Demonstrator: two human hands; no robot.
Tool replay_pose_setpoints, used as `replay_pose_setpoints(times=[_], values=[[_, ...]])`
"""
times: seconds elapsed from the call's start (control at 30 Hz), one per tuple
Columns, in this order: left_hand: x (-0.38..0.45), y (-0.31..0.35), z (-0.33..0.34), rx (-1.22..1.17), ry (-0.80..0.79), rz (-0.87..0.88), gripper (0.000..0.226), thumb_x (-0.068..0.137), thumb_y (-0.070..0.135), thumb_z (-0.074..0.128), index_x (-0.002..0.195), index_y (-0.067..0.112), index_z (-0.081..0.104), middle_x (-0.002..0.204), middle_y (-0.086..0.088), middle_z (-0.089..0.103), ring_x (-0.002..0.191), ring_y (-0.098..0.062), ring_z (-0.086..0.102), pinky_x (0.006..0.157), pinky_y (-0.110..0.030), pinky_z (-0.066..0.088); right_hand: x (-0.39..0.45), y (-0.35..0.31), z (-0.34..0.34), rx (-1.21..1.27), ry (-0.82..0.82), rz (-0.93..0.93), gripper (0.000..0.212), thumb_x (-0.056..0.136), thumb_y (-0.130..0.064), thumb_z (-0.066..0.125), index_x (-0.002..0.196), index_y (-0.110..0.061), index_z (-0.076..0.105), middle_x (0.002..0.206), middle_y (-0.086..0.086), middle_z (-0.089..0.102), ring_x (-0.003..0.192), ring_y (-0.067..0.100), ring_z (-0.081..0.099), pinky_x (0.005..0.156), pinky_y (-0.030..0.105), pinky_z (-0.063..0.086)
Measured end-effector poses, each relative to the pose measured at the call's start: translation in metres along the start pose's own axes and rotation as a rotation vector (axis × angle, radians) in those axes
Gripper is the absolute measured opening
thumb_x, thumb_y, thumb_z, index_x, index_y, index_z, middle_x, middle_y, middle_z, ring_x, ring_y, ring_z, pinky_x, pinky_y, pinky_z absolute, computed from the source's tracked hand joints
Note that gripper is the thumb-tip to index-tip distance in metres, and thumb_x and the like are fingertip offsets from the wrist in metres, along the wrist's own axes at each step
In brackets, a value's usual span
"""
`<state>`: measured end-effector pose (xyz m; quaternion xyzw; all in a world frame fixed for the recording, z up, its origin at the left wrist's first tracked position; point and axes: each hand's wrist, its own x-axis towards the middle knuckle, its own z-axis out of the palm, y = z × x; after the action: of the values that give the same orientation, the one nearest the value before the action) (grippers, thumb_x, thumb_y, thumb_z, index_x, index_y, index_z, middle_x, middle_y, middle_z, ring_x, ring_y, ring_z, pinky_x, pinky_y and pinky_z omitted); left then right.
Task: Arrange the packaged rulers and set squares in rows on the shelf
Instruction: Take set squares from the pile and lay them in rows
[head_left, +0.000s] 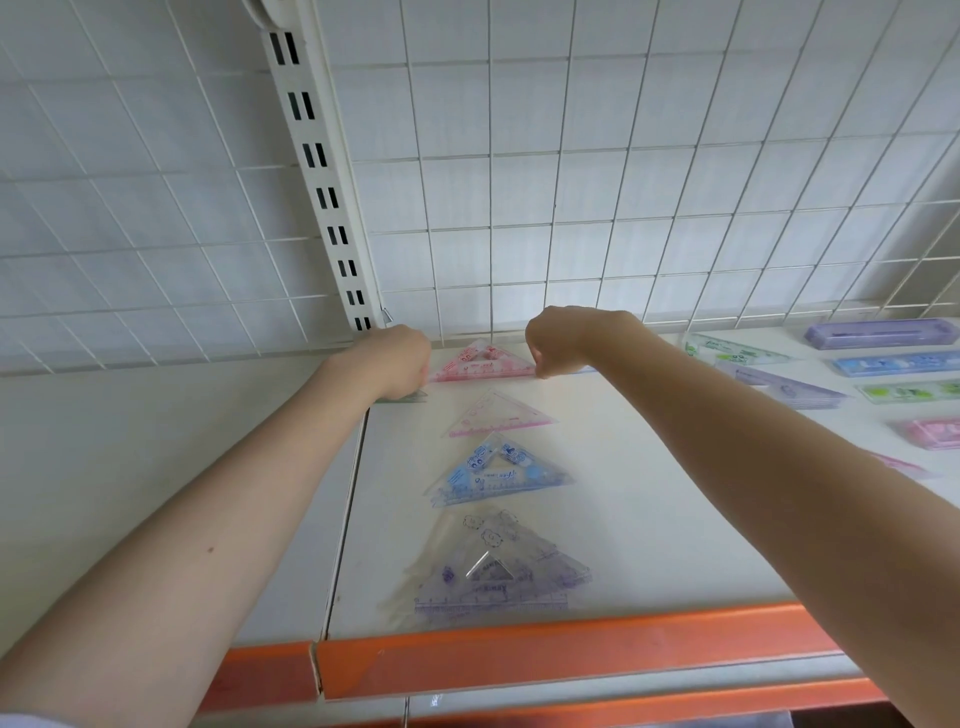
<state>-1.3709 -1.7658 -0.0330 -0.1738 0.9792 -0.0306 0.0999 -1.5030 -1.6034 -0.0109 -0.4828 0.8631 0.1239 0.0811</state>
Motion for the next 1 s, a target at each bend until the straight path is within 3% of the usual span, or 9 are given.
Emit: replay_pose_setpoints(times=[0.1, 0.2, 0.33, 0.47, 0.63, 0.9, 1.0], values=[[0.0007, -0.0014, 0.0004, -0.019, -0.003, 0.005, 0.020, 0.087, 0.007, 0.045, 0.075, 0.010, 0.061, 0.087, -0.013, 0.064, 0.078, -0.028, 0.059, 0.066, -0.031, 0.043, -0.0006, 0.0007, -0.0006, 0.001, -0.015, 0.019, 0.033, 0.087, -0.015, 0.053, 0.059, -0.011, 0.036, 0.068, 0.003, 0.039, 0.055, 0.019, 0.036, 0.060, 0.027, 0.034], [0.0022, -0.0007, 0.0011, -0.026, -0.015, 0.006, 0.019, 0.087, 0.007, 0.044, 0.073, 0.015, 0.054, 0.080, -0.007, 0.055, 0.067, -0.022, 0.046, 0.058, -0.028, 0.033, -0.0002, -0.0008, -0.0006, 0.009, -0.014, 0.019, 0.033, 0.087, -0.013, 0.052, 0.058, -0.010, 0.035, 0.067, 0.004, 0.038, 0.054, 0.019, 0.035, 0.057, 0.026, 0.032], [0.0033, -0.0001, 0.0015, -0.022, -0.016, 0.000, 0.019, 0.088, 0.008, 0.043, 0.074, 0.014, 0.055, 0.085, -0.008, 0.059, 0.068, -0.022, 0.047, 0.057, -0.027, 0.033, -0.0002, -0.0023, -0.0008, 0.010, -0.016, 0.017, 0.033, 0.087, -0.012, 0.051, 0.058, -0.011, 0.034, 0.066, 0.004, 0.038, 0.054, 0.019, 0.035, 0.056, 0.026, 0.031], [0.0048, -0.0002, 0.0030, -0.011, -0.011, -0.018, 0.023, 0.090, 0.009, 0.043, 0.089, 0.005, 0.066, 0.103, -0.012, 0.067, 0.075, -0.024, 0.055, 0.063, -0.029, 0.039, 0.0009, -0.0031, -0.0002, 0.010, -0.020, 0.010, 0.035, 0.086, -0.012, 0.052, 0.057, -0.012, 0.032, 0.063, 0.004, 0.036, 0.052, 0.019, 0.033, 0.054, 0.026, 0.028], [0.0062, 0.0008, 0.0035, 0.022, -0.017, -0.010, 0.025, 0.091, 0.008, 0.042, 0.097, 0.005, 0.066, 0.108, -0.011, 0.065, 0.092, -0.027, 0.063, 0.069, -0.031, 0.044, 0.0016, -0.0041, 0.0009, 0.001, -0.014, 0.009, 0.033, 0.087, -0.011, 0.052, 0.058, -0.011, 0.034, 0.064, 0.004, 0.037, 0.054, 0.020, 0.034, 0.056, 0.026, 0.031], [0.0049, 0.0013, 0.0022, 0.096, 0.016, 0.015, 0.025, 0.089, 0.007, 0.041, 0.091, 0.010, 0.065, 0.101, -0.006, 0.066, 0.089, -0.025, 0.061, 0.071, -0.031, 0.044, -0.0003, -0.0049, -0.0025, -0.012, -0.016, 0.024, 0.029, 0.087, -0.015, 0.055, 0.062, -0.010, 0.041, 0.070, 0.003, 0.041, 0.056, 0.019, 0.040, 0.058, 0.026, 0.035], [0.0004, 0.0073, -0.0011, 0.163, 0.047, 0.021, 0.026, 0.088, 0.004, 0.041, 0.065, 0.013, 0.050, 0.072, -0.002, 0.052, 0.078, -0.024, 0.053, 0.068, -0.029, 0.038, 0.0000, -0.0064, -0.0025, -0.012, -0.013, 0.026, 0.032, 0.086, -0.014, 0.056, 0.059, -0.012, 0.038, 0.067, 0.002, 0.039, 0.054, 0.018, 0.039, 0.059, 0.027, 0.036]])
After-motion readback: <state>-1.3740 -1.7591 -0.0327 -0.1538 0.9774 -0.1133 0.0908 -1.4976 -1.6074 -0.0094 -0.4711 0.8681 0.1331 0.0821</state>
